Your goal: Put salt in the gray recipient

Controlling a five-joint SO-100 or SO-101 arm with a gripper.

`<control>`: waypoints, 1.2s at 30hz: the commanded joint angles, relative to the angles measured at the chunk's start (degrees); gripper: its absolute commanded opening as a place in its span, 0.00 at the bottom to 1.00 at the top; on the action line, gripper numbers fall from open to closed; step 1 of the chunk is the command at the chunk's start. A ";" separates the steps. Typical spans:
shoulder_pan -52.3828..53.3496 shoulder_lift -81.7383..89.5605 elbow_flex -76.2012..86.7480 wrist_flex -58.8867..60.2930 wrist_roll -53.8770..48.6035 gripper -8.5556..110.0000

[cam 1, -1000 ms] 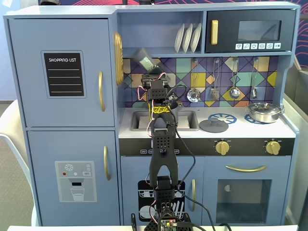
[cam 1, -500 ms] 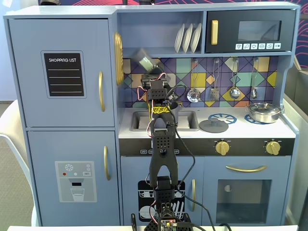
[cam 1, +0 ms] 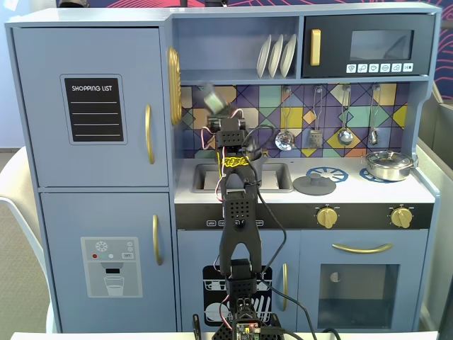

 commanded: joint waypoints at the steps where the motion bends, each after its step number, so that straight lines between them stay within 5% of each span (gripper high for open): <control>1: 4.39 2.99 -1.93 -7.82 -21.01 0.07; 6: 19.95 10.11 9.67 5.01 -62.93 0.07; 10: 37.18 9.58 10.02 -3.25 -89.47 0.12; 15: 49.04 5.36 5.36 -15.91 -121.99 0.07; 22: 52.91 4.31 10.55 -19.25 -135.44 0.07; 36: 53.96 2.90 32.87 -36.74 -136.85 0.07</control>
